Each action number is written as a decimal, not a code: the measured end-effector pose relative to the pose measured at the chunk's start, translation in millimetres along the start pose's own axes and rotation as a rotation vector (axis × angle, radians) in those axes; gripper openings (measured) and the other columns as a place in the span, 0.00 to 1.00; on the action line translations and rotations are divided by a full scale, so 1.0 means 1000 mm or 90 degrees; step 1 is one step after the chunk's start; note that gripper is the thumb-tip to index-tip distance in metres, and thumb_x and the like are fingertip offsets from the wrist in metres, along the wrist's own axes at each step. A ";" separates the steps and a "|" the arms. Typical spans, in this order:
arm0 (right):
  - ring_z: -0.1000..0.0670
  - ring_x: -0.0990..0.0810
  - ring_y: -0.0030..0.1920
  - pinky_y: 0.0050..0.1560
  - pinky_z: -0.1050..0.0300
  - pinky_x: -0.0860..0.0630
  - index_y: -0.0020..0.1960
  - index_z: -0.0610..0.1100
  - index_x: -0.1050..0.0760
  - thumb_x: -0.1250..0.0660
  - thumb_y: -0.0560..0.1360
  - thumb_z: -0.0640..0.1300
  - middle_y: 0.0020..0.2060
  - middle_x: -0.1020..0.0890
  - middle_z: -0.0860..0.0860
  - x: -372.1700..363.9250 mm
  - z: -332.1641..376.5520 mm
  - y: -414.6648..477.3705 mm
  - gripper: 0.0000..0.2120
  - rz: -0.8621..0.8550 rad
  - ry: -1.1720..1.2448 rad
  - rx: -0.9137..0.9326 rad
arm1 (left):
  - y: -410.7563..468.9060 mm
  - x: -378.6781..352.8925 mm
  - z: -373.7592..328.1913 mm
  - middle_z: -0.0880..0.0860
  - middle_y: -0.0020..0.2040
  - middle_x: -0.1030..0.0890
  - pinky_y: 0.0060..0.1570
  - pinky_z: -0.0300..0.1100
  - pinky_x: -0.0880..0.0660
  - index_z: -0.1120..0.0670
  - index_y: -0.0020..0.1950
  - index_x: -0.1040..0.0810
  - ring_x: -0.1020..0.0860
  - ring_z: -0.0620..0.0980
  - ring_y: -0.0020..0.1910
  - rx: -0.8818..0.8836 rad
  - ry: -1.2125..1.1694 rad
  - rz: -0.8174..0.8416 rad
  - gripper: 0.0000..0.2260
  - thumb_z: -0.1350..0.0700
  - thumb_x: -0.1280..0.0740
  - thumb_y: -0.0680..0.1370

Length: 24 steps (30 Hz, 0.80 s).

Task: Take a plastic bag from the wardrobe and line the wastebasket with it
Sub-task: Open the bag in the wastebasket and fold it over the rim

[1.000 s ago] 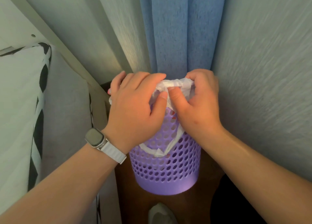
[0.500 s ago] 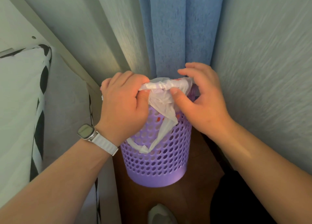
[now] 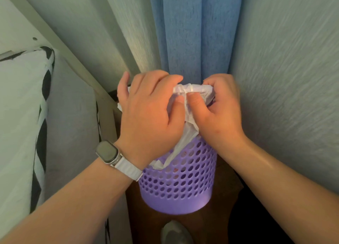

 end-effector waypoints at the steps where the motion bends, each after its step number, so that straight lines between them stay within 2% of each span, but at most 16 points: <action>1: 0.45 0.26 0.45 0.48 0.38 0.29 0.42 0.49 0.31 0.36 0.71 0.55 0.41 0.29 0.53 -0.001 0.002 -0.001 0.10 0.000 -0.003 0.001 | 0.000 -0.002 -0.001 0.48 0.52 0.21 0.69 0.58 0.41 0.51 0.58 0.21 0.24 0.50 0.55 0.001 0.006 0.007 0.12 0.53 0.37 0.76; 4: 0.48 0.27 0.45 0.47 0.40 0.28 0.43 0.50 0.31 0.34 0.71 0.54 0.42 0.29 0.55 -0.006 0.006 -0.004 0.09 0.006 -0.006 0.013 | 0.002 -0.008 0.003 0.49 0.46 0.22 0.59 0.50 0.36 0.50 0.53 0.20 0.25 0.52 0.48 0.008 0.005 0.021 0.09 0.54 0.38 0.76; 6: 0.50 0.27 0.45 0.48 0.42 0.28 0.44 0.48 0.28 0.32 0.71 0.54 0.42 0.29 0.56 -0.007 0.005 -0.005 0.10 0.015 0.005 0.018 | 0.003 -0.008 0.011 0.49 0.42 0.24 0.51 0.47 0.37 0.50 0.48 0.21 0.26 0.53 0.45 0.021 0.004 0.022 0.07 0.54 0.39 0.76; 8: 0.50 0.26 0.48 0.50 0.45 0.27 0.48 0.45 0.25 0.32 0.71 0.54 0.45 0.28 0.56 -0.007 0.003 -0.005 0.13 0.018 0.007 0.026 | 0.004 -0.008 0.017 0.49 0.41 0.25 0.48 0.47 0.38 0.51 0.46 0.23 0.27 0.54 0.43 0.029 0.007 0.021 0.06 0.55 0.39 0.75; 12: 0.48 0.24 0.55 0.59 0.46 0.27 0.57 0.43 0.25 0.32 0.71 0.55 0.52 0.25 0.53 -0.007 -0.005 -0.006 0.20 0.014 0.039 0.001 | 0.005 -0.006 0.027 0.45 0.40 0.31 0.46 0.46 0.39 0.52 0.44 0.23 0.27 0.54 0.42 0.044 0.014 0.012 0.05 0.57 0.38 0.74; 16: 0.48 0.25 0.60 0.63 0.48 0.29 0.60 0.42 0.26 0.32 0.70 0.57 0.56 0.24 0.50 -0.008 -0.008 -0.005 0.25 0.022 0.054 -0.021 | 0.007 -0.002 0.031 0.46 0.39 0.30 0.45 0.51 0.34 0.53 0.43 0.23 0.28 0.55 0.40 0.035 0.001 0.002 0.06 0.57 0.40 0.75; 20: 0.47 0.29 0.67 0.69 0.48 0.33 0.63 0.42 0.27 0.31 0.69 0.58 0.62 0.28 0.49 -0.006 -0.011 -0.003 0.29 0.021 0.043 -0.012 | 0.007 0.001 0.027 0.46 0.39 0.31 0.45 0.50 0.35 0.54 0.43 0.23 0.29 0.55 0.39 0.011 -0.006 -0.012 0.05 0.57 0.39 0.75; 22: 0.48 0.31 0.69 0.71 0.48 0.35 0.62 0.45 0.26 0.33 0.69 0.58 0.63 0.28 0.49 -0.007 -0.013 -0.002 0.26 0.025 0.058 -0.031 | 0.006 0.002 0.025 0.46 0.40 0.31 0.45 0.50 0.35 0.54 0.43 0.23 0.29 0.55 0.39 0.000 -0.010 -0.020 0.05 0.58 0.39 0.75; 24: 0.48 0.31 0.68 0.69 0.47 0.35 0.54 0.51 0.26 0.33 0.70 0.56 0.57 0.28 0.54 -0.007 -0.011 -0.002 0.16 0.023 0.084 -0.029 | 0.006 0.002 0.022 0.46 0.40 0.31 0.45 0.52 0.34 0.55 0.43 0.23 0.28 0.55 0.39 -0.004 -0.023 -0.022 0.05 0.58 0.38 0.75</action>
Point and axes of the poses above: each hand's wrist, its own y-axis towards the middle knuckle, its own x-axis out of the back of the hand, z = x × y, the point moved 9 cm from there along y, towards the middle knuckle
